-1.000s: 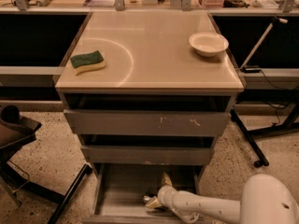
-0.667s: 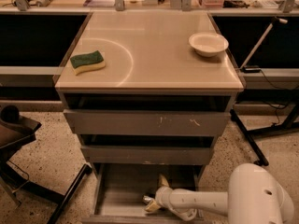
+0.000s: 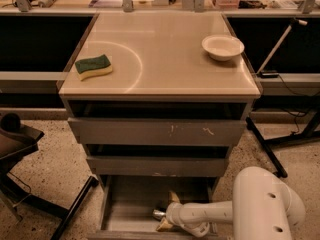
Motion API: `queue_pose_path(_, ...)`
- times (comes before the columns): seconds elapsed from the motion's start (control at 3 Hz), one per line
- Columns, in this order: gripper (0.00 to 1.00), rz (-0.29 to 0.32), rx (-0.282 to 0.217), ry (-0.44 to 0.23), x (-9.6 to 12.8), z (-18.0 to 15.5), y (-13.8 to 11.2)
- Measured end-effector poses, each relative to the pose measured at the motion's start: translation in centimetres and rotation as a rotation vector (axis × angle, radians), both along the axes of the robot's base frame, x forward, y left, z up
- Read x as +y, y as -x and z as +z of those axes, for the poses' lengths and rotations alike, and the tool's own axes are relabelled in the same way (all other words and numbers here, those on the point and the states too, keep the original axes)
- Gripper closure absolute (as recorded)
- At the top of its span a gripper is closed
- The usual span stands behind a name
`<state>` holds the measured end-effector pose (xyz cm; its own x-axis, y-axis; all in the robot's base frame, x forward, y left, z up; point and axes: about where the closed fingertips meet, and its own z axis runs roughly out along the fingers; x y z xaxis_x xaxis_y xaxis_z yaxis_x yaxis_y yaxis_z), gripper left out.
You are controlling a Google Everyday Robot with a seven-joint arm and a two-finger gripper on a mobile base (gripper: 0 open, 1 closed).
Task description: Pick redbull can from bottom drawer and place on counter
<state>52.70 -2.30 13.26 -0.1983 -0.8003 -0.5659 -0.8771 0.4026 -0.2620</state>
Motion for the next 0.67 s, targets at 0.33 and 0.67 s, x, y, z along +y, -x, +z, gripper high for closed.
queue_pose_path(0.33,0.19,0.0,0.0,0.0,0.0,0.0,0.0)
queue_pose_path(0.67,0.42,0.0,0.0,0.0,0.0,0.0,0.0)
